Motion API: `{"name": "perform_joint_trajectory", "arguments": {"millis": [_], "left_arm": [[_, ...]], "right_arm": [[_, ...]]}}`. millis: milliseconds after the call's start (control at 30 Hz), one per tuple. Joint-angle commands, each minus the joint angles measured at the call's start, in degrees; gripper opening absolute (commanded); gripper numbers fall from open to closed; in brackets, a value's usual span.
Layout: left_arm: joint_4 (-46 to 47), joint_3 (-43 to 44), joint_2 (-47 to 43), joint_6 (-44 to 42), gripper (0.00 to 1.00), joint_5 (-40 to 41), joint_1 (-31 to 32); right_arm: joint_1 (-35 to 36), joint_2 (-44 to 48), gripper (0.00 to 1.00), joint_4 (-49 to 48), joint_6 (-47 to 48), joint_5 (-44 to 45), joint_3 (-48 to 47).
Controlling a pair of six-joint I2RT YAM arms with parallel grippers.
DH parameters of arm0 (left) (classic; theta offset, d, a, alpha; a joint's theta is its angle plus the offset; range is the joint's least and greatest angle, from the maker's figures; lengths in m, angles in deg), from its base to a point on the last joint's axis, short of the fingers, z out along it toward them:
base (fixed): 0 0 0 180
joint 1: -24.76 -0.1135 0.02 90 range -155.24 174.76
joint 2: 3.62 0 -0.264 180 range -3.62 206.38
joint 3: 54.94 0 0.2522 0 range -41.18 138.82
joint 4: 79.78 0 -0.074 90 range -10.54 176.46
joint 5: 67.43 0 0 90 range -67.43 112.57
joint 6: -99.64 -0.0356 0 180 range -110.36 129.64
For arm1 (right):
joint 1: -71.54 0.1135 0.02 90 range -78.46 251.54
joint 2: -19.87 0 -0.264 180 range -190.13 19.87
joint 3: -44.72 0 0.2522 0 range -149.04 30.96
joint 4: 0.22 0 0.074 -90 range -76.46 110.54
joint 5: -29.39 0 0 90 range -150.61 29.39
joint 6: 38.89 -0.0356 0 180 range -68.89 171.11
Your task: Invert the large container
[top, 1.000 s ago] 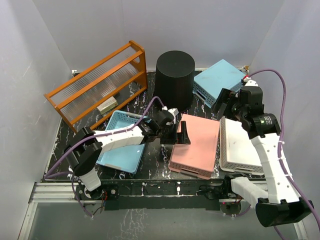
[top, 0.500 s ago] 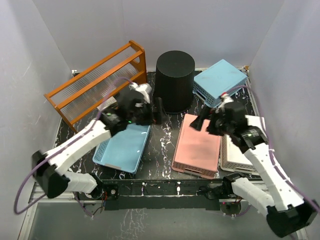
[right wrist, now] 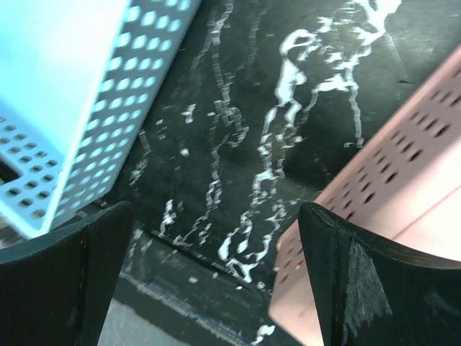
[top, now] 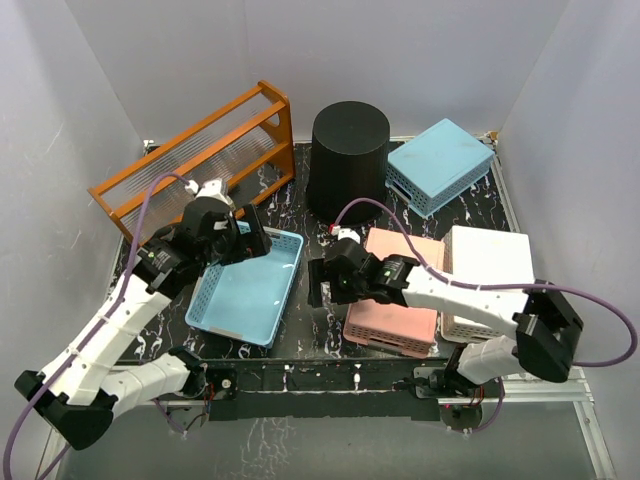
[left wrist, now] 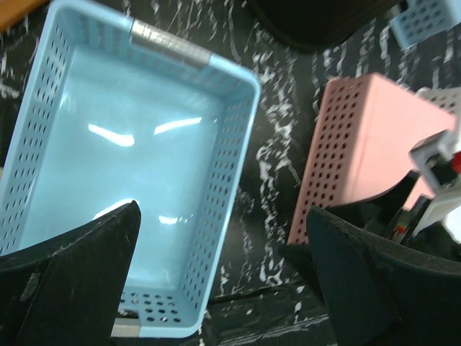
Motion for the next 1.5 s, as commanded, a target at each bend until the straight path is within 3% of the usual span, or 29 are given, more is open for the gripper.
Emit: {"name": "perform_joint_trajectory", "arguments": {"millis": [0, 133, 267, 467, 667, 833, 967, 1233, 1300, 1433, 1467], "left_arm": [[-0.69, -4.75, -3.33, 0.50, 0.99, -0.19, -0.66], [-0.04, -6.24, -2.23, 0.35, 0.99, -2.96, -0.68], [2.64, -8.44, -0.74, -0.98, 0.99, -5.63, -0.69], [5.92, -9.45, 3.39, -2.86, 0.99, -9.14, -0.55], [11.33, -13.25, 3.46, -2.75, 0.99, -3.47, 4.02], [9.36, -9.92, 11.73, -3.32, 0.99, 5.48, 15.26], [14.38, -14.73, 14.10, -4.73, 0.97, 6.15, 16.08], [16.57, -18.17, 17.80, -2.28, 0.59, 2.53, 16.06], [17.84, -18.77, 18.01, -2.50, 0.45, 1.34, 16.08], [17.37, -15.94, 18.92, -2.93, 0.00, -1.41, 16.06], [16.68, -14.13, 19.20, -2.90, 0.00, -2.55, 16.02]], "right_arm": [[0.07, -2.23, 0.98, 1.23, -2.26, 11.20, -2.27], [-4.10, -0.58, 0.98, 8.17, -0.97, 19.58, -0.39], [-12.17, 3.03, 0.98, 8.24, 2.80, 18.17, 2.31], [-13.62, 3.26, 0.98, 7.86, 4.50, 16.75, -0.66], [-13.65, 4.47, 0.98, 7.17, 3.84, 14.21, -4.63], [-13.63, 8.12, 0.98, 6.05, 3.81, 15.81, -5.39], [-13.65, 10.25, 0.98, 7.28, 3.82, 18.18, -6.39], [-13.69, 12.45, 0.98, 8.08, 4.33, 20.09, -5.88], [-13.69, 12.66, 0.98, 8.00, 4.64, 20.01, -5.85], [-13.72, 12.71, 0.98, 9.08, 5.01, 20.80, -7.35], [-13.68, 12.71, 0.98, 9.44, 5.09, 21.06, -8.03]]}}
